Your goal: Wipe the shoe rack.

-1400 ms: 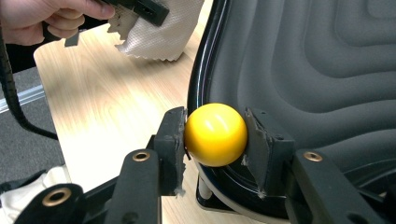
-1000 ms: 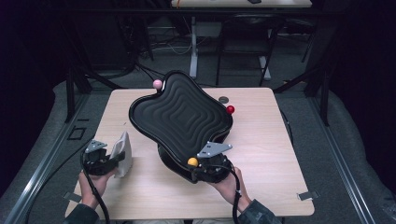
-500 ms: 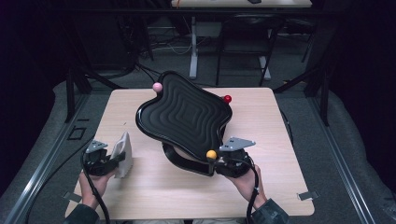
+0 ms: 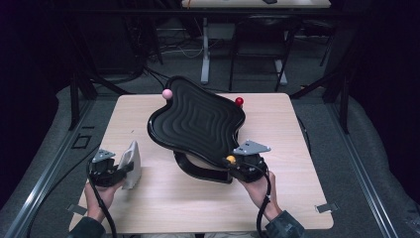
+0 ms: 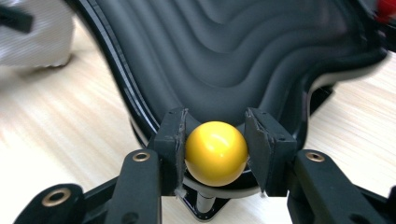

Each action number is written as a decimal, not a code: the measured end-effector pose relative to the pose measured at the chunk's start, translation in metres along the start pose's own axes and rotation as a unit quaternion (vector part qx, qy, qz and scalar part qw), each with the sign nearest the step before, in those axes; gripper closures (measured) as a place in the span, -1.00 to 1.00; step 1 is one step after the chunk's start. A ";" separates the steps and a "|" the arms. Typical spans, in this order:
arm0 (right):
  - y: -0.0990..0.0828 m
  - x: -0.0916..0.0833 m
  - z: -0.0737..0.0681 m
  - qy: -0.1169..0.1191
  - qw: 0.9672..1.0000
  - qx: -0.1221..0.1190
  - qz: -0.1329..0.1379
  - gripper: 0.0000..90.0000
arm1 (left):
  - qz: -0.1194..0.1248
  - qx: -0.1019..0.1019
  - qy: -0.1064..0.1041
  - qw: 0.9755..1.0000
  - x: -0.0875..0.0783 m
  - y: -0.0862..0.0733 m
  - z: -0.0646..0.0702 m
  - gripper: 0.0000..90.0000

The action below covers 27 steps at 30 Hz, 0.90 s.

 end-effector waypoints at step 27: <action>0.003 0.018 0.047 -0.033 0.999 0.027 -0.002 0.33 | -0.002 0.000 -0.018 1.000 -0.001 0.002 0.005 0.84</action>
Point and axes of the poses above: each handheld gripper's, and its own axes: x roughly forward along the jaws, y roughly out of its top, z roughly to its right, the point moved 10 cm from there along x, roughly forward along the jaws, and after that the axes turned 7 degrees about x, right-handed, at the moved point
